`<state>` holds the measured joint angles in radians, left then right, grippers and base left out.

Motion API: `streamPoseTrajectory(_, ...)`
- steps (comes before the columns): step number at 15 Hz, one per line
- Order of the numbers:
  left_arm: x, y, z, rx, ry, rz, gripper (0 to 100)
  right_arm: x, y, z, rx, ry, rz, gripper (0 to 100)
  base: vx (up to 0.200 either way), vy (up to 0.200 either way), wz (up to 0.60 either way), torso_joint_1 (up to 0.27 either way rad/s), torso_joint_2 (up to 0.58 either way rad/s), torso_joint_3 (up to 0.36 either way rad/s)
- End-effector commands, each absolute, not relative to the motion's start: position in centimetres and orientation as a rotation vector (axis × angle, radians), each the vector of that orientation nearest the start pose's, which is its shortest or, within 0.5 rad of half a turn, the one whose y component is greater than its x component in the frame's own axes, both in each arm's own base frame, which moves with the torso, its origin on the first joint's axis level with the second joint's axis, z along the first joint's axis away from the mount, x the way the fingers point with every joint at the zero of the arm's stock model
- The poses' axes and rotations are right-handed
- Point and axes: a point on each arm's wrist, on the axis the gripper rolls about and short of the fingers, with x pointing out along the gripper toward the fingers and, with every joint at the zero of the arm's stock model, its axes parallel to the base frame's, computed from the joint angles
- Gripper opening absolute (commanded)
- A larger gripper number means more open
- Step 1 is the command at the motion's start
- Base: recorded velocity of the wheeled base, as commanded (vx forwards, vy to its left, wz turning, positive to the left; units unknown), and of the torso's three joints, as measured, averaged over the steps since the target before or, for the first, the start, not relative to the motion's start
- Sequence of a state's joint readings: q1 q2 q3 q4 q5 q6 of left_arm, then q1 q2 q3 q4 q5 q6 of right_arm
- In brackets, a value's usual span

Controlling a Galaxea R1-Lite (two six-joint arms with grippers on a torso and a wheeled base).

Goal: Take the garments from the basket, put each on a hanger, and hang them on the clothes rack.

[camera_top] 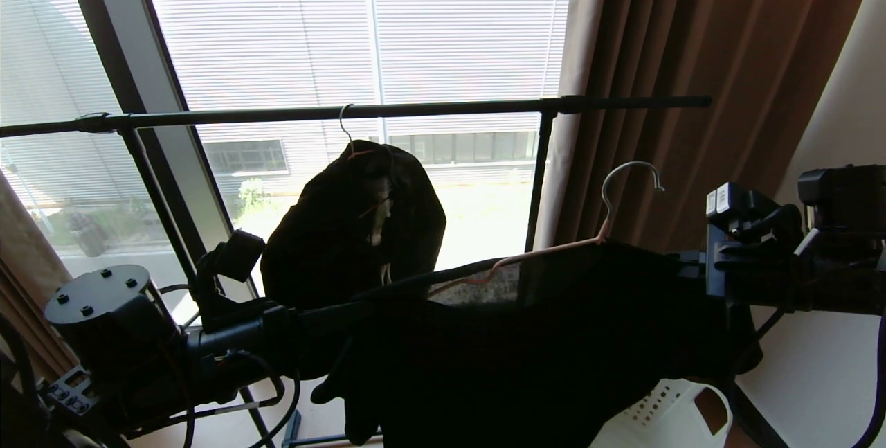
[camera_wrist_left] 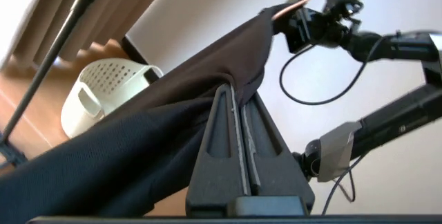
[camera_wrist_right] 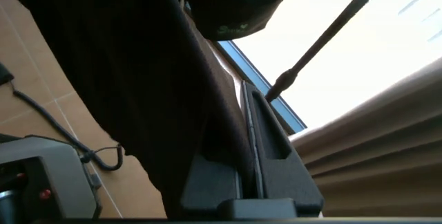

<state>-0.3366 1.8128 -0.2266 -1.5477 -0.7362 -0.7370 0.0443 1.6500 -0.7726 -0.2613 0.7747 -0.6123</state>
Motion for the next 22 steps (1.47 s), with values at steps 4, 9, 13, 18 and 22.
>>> streamPoseTrajectory(4,22.8,-10.9,14.9,-0.574,0.441,-1.054,0,26.6,5.2,14.6,-0.337,0.371,0.986,0,0.000,0.000,0.00,0.000,0.00,0.000)
streamPoseTrajectory(9,24.1,-11.2,15.8,-0.494,0.446,-1.040,0,26.2,6.2,14.0,-0.337,0.368,1.021,0,0.000,0.000,0.00,0.000,0.00,0.000)
streamPoseTrajectory(13,24.3,-11.4,17.6,-0.423,0.475,-1.030,0,25.9,7.3,14.0,-0.342,0.373,1.049,0,0.000,0.000,0.00,0.000,0.00,0.000)
streamPoseTrajectory(18,24.3,-11.8,17.7,-0.346,0.487,-1.037,0,25.5,9.1,13.8,-0.372,0.384,1.083,0,0.000,0.000,0.00,0.000,0.00,0.000)
streamPoseTrajectory(22,23.2,-13.1,19.0,-0.326,0.452,-1.109,0,25.9,10.5,13.5,-0.339,0.420,1.095,0,0.000,0.000,0.00,0.000,0.00,0.000)
